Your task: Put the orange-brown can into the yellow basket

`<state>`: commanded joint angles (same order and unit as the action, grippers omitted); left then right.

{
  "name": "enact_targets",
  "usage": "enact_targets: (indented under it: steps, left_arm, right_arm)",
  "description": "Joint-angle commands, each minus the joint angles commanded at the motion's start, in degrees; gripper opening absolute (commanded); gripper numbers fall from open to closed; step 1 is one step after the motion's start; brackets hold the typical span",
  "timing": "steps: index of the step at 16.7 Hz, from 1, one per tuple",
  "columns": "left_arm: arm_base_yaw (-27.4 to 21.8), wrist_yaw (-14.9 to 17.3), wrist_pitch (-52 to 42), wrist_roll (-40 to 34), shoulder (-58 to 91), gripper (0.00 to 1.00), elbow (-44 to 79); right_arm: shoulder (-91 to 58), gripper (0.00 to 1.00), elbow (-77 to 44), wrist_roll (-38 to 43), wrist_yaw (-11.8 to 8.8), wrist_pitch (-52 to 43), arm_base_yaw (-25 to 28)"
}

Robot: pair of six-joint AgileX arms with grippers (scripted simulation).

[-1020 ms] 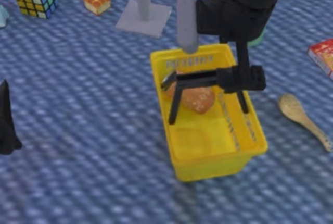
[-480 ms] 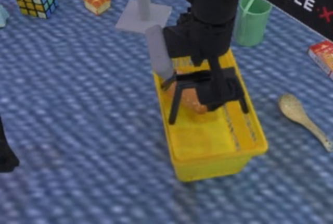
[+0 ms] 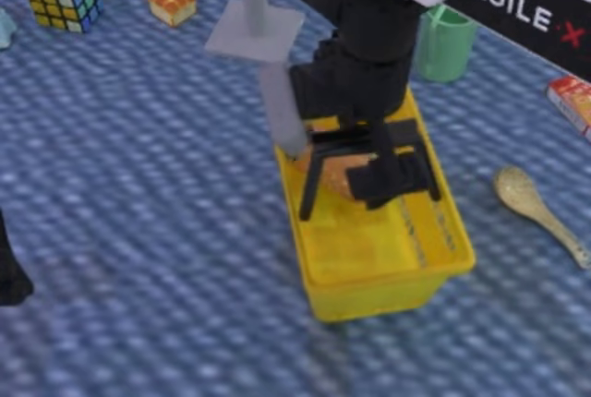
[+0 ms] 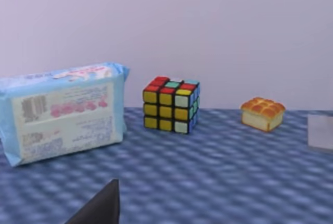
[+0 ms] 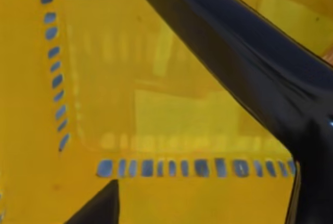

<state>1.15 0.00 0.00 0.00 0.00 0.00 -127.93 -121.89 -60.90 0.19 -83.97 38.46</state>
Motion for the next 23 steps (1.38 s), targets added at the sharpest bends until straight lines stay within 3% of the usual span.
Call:
enact_targets:
  steps: [4,17,23]
  left_arm:
    - [0.0,0.0,0.0,0.0,0.0,1.00,0.0]
    - [0.0,0.0,0.0,0.0,0.0,1.00,0.0]
    - [0.0,0.0,0.0,0.0,0.0,1.00,0.0]
  right_arm:
    - [0.1,1.00,0.5,0.0,0.0,0.4,0.0]
    - [0.1,0.02,0.5,0.0,0.0,0.4,0.0]
    - [0.1,0.00,0.5,0.0,0.0,0.4,0.0]
